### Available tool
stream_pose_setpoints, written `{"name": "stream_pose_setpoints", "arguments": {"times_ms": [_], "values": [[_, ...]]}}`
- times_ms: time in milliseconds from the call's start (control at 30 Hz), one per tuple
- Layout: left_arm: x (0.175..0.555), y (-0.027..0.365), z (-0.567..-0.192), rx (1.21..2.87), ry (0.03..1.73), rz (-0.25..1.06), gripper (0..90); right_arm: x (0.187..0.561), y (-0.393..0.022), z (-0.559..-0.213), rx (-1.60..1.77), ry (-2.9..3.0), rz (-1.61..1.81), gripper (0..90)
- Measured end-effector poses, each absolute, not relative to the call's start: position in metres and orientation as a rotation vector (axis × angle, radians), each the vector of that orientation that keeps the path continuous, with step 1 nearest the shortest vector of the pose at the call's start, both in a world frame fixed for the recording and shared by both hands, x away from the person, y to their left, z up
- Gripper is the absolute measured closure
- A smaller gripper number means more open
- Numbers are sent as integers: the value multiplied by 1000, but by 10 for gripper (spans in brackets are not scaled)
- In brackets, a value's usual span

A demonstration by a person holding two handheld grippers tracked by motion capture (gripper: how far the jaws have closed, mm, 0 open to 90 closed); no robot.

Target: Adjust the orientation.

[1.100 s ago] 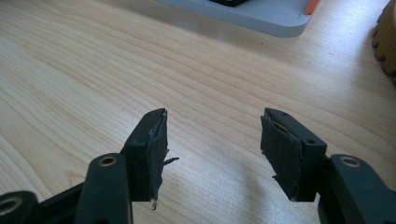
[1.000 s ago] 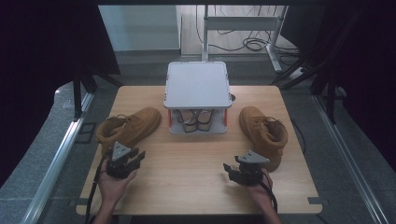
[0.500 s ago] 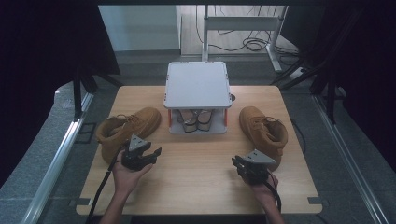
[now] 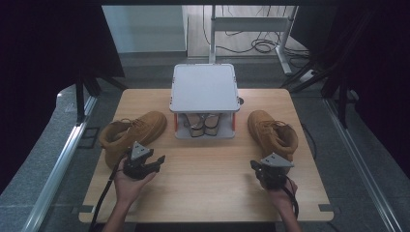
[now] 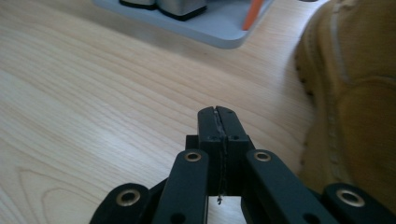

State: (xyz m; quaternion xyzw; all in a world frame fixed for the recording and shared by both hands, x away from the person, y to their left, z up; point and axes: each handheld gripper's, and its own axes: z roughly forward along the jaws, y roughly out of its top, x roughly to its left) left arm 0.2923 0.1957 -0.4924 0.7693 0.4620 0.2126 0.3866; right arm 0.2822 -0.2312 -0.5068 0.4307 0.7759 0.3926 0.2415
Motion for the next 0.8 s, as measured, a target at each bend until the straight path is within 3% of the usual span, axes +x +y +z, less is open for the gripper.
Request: {"name": "stream_pose_setpoints", "arguments": {"times_ms": [800], "values": [[292, 200, -501, 1984, 1196, 515, 452, 287, -271, -507, 1283, 2034, 1021, 897]]}}
